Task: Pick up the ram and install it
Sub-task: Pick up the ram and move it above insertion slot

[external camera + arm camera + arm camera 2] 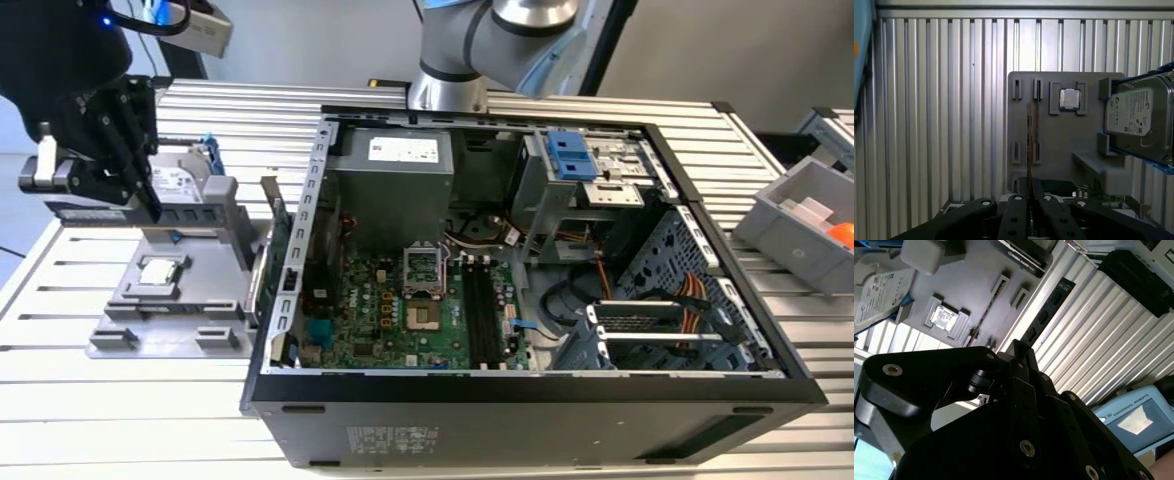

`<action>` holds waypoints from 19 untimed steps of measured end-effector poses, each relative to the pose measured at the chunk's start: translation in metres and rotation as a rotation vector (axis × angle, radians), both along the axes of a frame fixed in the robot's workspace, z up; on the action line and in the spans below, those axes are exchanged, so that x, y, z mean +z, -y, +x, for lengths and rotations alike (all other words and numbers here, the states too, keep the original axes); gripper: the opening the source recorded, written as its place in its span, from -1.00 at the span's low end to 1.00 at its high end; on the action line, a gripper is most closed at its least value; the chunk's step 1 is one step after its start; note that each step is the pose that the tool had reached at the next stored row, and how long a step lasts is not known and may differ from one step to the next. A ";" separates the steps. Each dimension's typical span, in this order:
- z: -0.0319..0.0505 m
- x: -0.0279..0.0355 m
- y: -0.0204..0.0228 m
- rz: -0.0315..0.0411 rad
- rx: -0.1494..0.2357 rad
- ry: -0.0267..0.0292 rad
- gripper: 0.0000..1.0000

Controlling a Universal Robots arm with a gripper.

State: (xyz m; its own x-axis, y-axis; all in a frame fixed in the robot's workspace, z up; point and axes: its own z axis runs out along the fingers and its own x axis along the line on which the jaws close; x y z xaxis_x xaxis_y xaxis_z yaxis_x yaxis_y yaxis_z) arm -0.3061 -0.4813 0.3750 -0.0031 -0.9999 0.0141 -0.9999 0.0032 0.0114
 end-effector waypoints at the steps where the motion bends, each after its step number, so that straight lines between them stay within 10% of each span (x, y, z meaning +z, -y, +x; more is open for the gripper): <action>1: 0.0017 0.0000 0.0000 0.0000 0.000 0.0000 -1.00; 19: 0.0322 0.0000 0.0000 0.0000 0.000 0.0000 -1.00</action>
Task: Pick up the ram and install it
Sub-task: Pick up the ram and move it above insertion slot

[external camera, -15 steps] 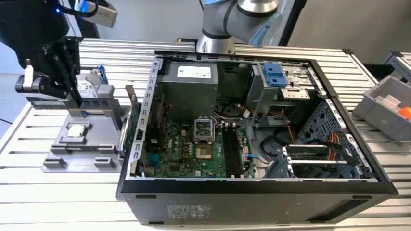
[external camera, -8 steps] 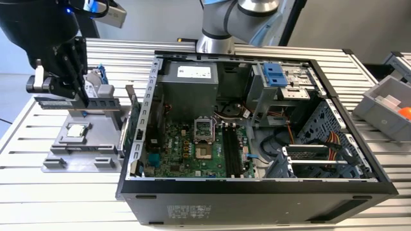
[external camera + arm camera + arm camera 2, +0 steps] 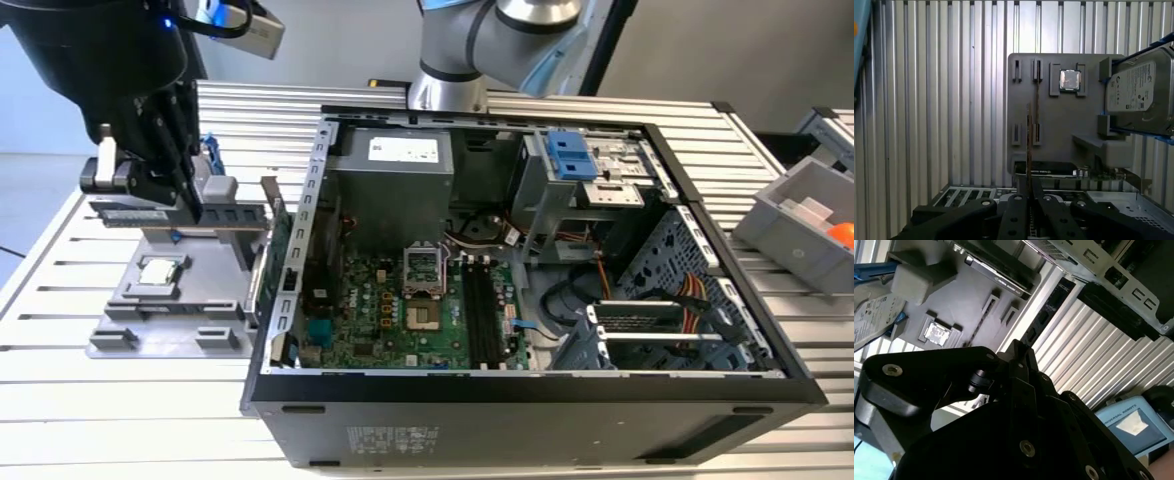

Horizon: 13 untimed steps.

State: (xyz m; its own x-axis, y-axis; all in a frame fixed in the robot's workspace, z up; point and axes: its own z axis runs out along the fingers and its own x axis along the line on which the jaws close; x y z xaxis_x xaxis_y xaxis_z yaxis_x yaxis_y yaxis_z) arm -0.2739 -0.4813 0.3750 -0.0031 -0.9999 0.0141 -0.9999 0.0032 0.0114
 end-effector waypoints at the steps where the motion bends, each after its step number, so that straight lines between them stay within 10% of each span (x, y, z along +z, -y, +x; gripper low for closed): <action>1: 0.0019 0.0000 0.0000 0.0000 0.000 -0.0001 -1.00; 13: 0.0227 0.0000 -0.0003 0.0000 0.000 -0.0001 -1.00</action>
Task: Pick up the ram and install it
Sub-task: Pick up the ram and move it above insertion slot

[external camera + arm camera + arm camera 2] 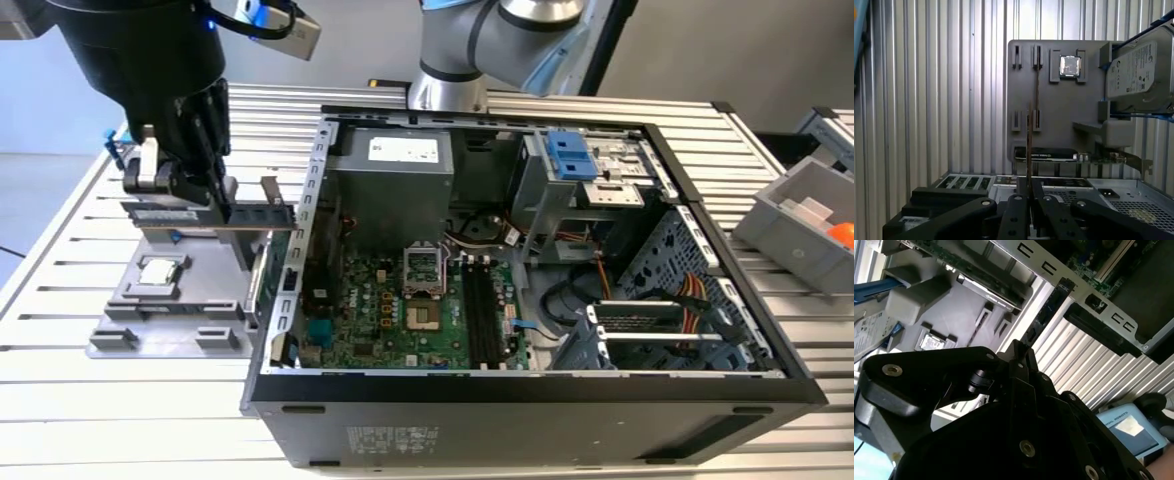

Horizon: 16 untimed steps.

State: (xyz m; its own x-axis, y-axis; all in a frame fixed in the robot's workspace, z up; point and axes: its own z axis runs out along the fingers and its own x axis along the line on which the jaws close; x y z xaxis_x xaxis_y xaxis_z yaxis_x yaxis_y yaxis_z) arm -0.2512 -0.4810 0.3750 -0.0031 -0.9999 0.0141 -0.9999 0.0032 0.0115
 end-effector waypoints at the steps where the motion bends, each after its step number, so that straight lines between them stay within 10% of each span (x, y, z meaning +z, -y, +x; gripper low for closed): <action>1: 0.0012 0.0000 -0.0003 0.0000 0.000 0.0000 -1.00; 16: 0.0260 -0.0002 -0.0018 0.0003 0.000 -0.0007 -1.00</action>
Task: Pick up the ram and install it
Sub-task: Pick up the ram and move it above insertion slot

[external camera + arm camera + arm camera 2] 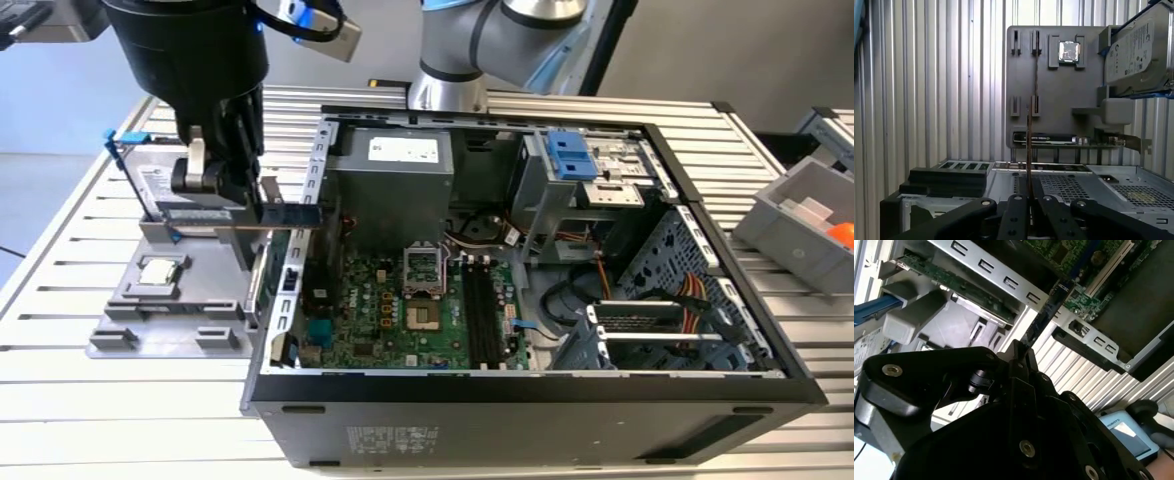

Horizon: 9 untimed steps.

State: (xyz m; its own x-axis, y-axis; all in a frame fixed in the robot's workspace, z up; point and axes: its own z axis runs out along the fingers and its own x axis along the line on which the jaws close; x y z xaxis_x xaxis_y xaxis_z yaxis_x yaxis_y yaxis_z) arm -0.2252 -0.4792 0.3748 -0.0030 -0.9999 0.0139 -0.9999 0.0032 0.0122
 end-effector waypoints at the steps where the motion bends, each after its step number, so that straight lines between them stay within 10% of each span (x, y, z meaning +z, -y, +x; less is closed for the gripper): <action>1: 0.0019 0.0003 -0.0003 -0.0004 0.000 -0.0007 -1.00; 9: 0.0154 0.0001 -0.0009 -0.0002 0.000 -0.0029 -1.00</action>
